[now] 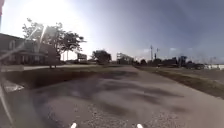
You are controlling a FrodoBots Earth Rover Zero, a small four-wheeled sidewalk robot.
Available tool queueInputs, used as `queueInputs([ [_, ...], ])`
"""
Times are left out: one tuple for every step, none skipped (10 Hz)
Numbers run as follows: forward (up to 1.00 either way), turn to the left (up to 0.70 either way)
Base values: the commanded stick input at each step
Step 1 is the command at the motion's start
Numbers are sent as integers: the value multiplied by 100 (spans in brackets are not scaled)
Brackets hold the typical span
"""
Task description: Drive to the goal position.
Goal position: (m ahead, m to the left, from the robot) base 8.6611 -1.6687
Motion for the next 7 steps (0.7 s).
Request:
queueInputs([
  [70,0],
  [70,0],
  [70,0],
  [70,0],
  [70,0],
  [70,0],
  [70,0],
])
